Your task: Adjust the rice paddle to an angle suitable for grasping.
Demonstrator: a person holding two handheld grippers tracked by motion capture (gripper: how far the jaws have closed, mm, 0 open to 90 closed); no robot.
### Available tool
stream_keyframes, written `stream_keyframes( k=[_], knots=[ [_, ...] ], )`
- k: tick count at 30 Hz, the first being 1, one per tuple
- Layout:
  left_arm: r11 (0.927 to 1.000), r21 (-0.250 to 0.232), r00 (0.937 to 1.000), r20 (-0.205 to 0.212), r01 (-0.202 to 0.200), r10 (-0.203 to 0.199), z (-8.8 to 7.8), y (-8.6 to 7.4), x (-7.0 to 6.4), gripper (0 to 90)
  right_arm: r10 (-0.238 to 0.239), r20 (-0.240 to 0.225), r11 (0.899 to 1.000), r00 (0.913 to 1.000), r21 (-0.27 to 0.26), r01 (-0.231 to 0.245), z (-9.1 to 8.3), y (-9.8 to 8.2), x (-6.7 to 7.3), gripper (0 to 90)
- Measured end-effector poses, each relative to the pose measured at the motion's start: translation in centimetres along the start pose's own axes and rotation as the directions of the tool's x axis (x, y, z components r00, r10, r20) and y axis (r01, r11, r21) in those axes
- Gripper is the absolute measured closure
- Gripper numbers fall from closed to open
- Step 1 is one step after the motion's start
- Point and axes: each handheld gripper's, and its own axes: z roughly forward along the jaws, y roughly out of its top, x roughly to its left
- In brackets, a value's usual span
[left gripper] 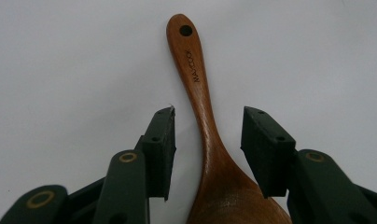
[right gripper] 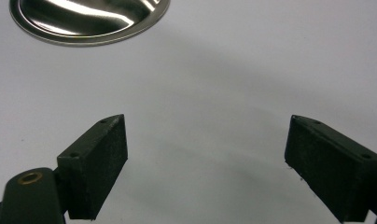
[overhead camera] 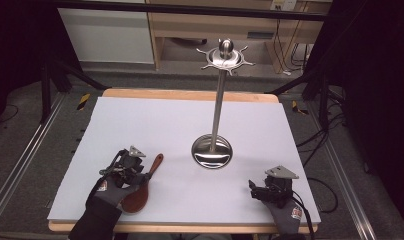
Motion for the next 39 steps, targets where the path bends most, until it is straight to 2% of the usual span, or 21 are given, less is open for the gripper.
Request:
stream_keyframes(
  k=[12,26,34,39],
  knots=[
    [0.9978,0.065,1.0,-0.001,-0.01,0.01,1.0,-0.1,-0.1,59.4,0.0,-0.001,1.0,1.0,0.005,0.0,0.0,0.0,0.1,13.4],
    [0.9919,0.126,0.9995,0.028,0.012,-0.015,1.9,0.1,-0.1,65.8,-0.004,-0.002,1.0,1.0,0.007,0.004,0.1,0.0,0.1,13.4],
    [0.9872,0.155,0.9984,0.035,0.039,-0.045,2.2,0.3,-0.2,67.2,-0.005,-0.008,1.0,1.0,0.016,0.005,0.2,0.0,0.1,13.3],
    [0.9857,0.163,0.9986,0.024,0.042,-0.047,2.3,0.4,-0.3,67.2,-0.002,-0.007,1.0,1.0,0.014,0.002,0.2,0.0,0.1,13.1]
  ],
)
